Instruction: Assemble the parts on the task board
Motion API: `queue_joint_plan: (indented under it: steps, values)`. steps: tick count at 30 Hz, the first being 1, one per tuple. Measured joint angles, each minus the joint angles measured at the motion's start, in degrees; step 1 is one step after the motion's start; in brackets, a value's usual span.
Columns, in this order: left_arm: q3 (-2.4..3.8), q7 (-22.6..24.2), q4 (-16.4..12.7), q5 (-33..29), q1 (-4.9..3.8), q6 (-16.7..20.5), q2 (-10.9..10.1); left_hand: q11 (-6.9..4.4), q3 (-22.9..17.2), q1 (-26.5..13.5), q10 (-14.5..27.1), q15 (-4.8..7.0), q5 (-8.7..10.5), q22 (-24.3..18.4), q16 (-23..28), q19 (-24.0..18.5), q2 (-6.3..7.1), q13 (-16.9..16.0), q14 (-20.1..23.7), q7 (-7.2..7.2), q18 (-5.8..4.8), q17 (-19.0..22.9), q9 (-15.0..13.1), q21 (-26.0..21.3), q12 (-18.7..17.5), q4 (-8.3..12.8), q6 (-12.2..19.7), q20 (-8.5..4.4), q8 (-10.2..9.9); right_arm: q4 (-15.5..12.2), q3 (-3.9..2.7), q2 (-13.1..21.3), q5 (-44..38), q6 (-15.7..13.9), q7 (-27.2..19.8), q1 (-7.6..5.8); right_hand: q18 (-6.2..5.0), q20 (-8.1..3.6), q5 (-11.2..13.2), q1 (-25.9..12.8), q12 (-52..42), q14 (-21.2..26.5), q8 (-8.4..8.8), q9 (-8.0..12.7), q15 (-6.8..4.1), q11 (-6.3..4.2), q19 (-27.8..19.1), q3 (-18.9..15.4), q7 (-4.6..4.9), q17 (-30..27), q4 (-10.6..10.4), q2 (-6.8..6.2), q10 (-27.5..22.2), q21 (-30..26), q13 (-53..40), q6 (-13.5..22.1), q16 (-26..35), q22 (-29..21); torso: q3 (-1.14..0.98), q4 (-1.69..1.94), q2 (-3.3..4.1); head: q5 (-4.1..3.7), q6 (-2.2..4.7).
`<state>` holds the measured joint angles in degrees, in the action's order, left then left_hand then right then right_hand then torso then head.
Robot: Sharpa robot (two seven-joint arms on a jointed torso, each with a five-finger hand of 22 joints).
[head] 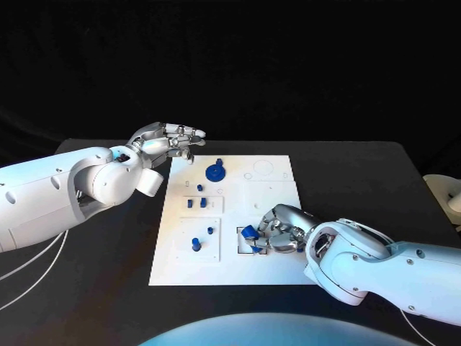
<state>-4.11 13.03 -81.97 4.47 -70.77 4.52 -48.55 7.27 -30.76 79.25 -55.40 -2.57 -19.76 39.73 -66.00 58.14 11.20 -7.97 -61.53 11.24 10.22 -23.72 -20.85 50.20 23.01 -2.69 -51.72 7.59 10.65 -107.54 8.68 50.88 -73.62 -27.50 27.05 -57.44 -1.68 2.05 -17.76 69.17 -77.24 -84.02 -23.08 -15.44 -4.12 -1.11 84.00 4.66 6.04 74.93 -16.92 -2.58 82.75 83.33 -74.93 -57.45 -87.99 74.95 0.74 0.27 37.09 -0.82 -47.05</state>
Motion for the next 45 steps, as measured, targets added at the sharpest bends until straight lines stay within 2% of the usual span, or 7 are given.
queue_joint_plan:
  steps: [1, 4, 12, 21, 29, 37, 45]
  values:
    - [0.00, 0.0, 0.0, 0.0, 0.00, 0.0, 0.0, 0.00, 0.0, 0.0, 0.0, 0.00, 0.00, 0.0, 0.0, 0.0, 0.00, 0.0, 0.0, 0.00, 0.00, 0.0, 0.0, 0.0, 0.0, 0.0, 0.0, 0.00, 0.0, 0.1, -0.01, -0.1, 0.0, 0.0, 0.0, 0.00, 0.00, 0.00, 0.0, -0.3, 0.0, 0.0, -0.01, -5.0, 0.00, -0.01, 0.0, -0.2, 0.00, 0.0, 0.2, -0.12, 0.4, 0.2, 0.0, 0.0, 0.0, 0.0, 0.02, 0.00, 0.00, 0.01, -0.01]
    - [0.00, 0.0, 0.0, 0.0, 0.00, 0.0, 0.0, 0.00, 0.0, 0.0, 0.0, 0.00, 0.00, 0.0, 0.0, 0.0, 0.00, 0.0, 0.0, 0.00, 0.00, 0.0, 0.0, 0.0, 0.0, 0.0, 0.0, 0.00, 0.0, 0.3, -0.01, -0.5, 0.0, 0.1, -0.1, 0.01, 0.00, 0.00, 0.0, -0.6, -0.2, 0.0, -0.01, -6.3, 0.00, -0.01, 0.0, -0.3, -0.01, 0.0, 0.0, -0.30, 0.4, 0.2, 0.0, 0.0, 0.0, 0.0, 0.02, 0.00, 0.00, 0.06, -0.03]
    - [0.00, 0.0, -0.1, 0.0, 0.00, 0.0, -0.1, 0.00, 0.0, 0.0, 0.0, 0.00, 0.00, 0.0, 0.0, 0.0, 0.00, 0.0, 0.0, 0.00, 0.00, 0.0, 0.0, 0.0, 0.0, 0.0, 0.0, 0.00, 0.0, 0.9, -0.02, -1.3, -0.2, 0.5, -0.2, 0.04, 0.00, 0.00, 0.7, -2.2, -0.2, 0.2, -0.41, -16.1, -0.20, -0.01, 0.0, -1.5, -0.09, 0.0, 0.1, -0.75, 0.4, 0.2, 0.0, -0.1, -0.2, 0.0, 0.02, -0.03, -0.01, 0.20, -0.14]
    - [0.00, 0.0, -0.1, 0.0, 0.00, 0.0, -0.2, 0.00, 0.0, 0.0, 0.0, 0.00, 0.00, 0.0, 0.0, 0.0, 0.00, 0.0, 0.0, 0.00, 0.00, 0.0, 0.0, 0.0, 0.0, 0.0, 0.0, 0.00, 0.0, 1.4, 0.02, -1.6, -0.6, 1.0, 0.0, 0.09, 0.00, 0.01, 8.4, -7.7, -0.2, 0.0, -1.79, -17.2, -0.41, -0.34, 0.0, -5.7, -3.41, 0.0, 0.0, 0.01, 0.7, 0.2, 0.0, -3.4, -0.2, 0.0, 0.03, -0.04, -0.01, 0.30, -0.23]
    - [0.00, -0.1, -0.2, 0.0, -0.02, 0.0, -0.3, 0.00, 0.0, 0.0, 0.0, 0.00, 0.00, 0.0, 0.0, 0.0, 0.00, 0.0, 0.0, 0.00, 0.00, 0.0, 0.0, 0.0, 0.0, 0.0, 0.0, 0.00, 0.0, 1.6, 0.01, -1.6, -1.8, 1.0, 0.7, 0.08, -0.01, 0.01, 14.0, -12.0, 0.2, 0.0, -2.62, -17.6, -0.41, -0.33, 0.0, -11.3, -3.17, 0.0, -0.1, -0.01, 0.7, 0.2, 0.0, -2.7, -0.2, 0.0, 0.03, -0.07, -0.03, 0.34, -0.15]
    - [0.00, -0.2, -0.2, 0.0, -0.01, 0.0, -0.4, 0.00, -0.2, 0.0, 0.0, 0.00, 0.00, -0.1, 0.0, 0.0, 0.00, 0.0, 0.0, 0.00, 0.00, 0.1, 0.0, -0.3, 0.4, -0.2, 0.0, 0.00, 0.2, 0.8, 0.01, -1.2, -3.0, 0.9, 0.9, 0.07, 0.00, 0.01, 13.1, -12.6, 0.2, 0.0, -3.00, -17.8, -0.41, -0.33, 0.0, -12.0, -3.17, 0.0, 0.2, 0.06, 0.7, 0.2, 0.0, -2.7, -0.2, 0.0, -0.04, -0.10, -0.03, 0.38, -0.09]
    - [0.00, -0.3, -0.2, 0.0, -0.01, -0.1, -0.5, 0.00, -0.2, 0.0, 0.0, 0.00, 0.00, -0.1, 0.0, 0.0, 0.00, 0.0, 0.0, 0.00, 0.00, 0.1, 0.0, -0.3, 0.4, -0.2, 0.0, 0.00, 0.2, -1.1, 0.00, 0.6, -3.4, 0.9, 0.2, 0.08, -0.01, -0.40, 8.1, -5.9, 0.2, 0.0, -3.30, -17.9, -0.41, -0.13, 0.0, -12.3, -3.27, 0.0, 0.2, 2.43, 0.9, 0.5, 0.0, -2.4, -0.2, 0.0, -0.07, -0.13, -0.03, 0.41, 0.03]
